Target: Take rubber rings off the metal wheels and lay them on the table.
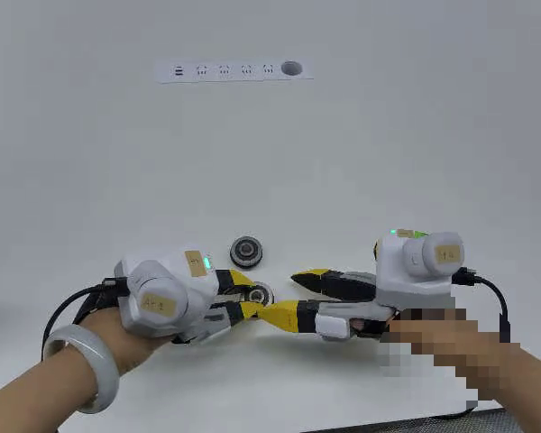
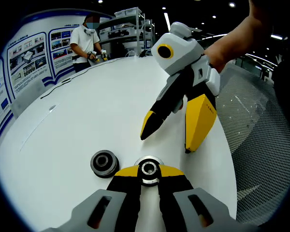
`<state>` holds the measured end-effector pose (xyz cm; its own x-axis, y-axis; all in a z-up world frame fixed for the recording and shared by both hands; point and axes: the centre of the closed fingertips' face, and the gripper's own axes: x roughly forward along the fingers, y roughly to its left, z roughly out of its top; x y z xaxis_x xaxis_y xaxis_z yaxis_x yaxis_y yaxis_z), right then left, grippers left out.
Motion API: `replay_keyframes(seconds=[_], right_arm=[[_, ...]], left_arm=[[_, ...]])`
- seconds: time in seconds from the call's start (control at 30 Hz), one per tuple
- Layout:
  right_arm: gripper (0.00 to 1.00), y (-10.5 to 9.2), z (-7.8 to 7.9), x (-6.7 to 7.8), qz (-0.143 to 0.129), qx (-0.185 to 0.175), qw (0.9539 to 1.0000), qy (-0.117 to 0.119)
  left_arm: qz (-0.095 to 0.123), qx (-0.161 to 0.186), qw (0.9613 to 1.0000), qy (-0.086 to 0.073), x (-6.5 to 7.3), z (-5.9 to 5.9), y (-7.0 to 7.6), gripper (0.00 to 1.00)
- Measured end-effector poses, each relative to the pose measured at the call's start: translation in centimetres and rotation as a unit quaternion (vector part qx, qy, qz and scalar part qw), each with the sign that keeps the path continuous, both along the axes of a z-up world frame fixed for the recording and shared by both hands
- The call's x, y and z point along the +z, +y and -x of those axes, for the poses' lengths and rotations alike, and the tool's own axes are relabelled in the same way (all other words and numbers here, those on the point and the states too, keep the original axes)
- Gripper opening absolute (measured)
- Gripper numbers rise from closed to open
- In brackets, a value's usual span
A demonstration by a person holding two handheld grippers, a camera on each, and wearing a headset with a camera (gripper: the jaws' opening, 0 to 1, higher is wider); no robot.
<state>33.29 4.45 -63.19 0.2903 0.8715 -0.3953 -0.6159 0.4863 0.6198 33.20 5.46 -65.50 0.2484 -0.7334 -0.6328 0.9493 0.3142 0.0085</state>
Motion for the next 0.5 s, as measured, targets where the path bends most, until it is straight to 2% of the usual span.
replay_keyframes(seconds=[0.3, 0.5], right_arm=[[0.55, 0.41, -0.27, -0.02, -0.016, -0.01, 0.9995, 0.024], [0.5, 0.78, -0.26, -0.49, -0.017, -0.008, 0.9991, 0.037]], left_arm=[[0.001, 0.0, 1.0, 0.0, 0.01, 0.05, 0.02, 0.13], [0.003, 0.002, 1.0, 0.0, 0.01, 0.05, 0.04, 0.13]])
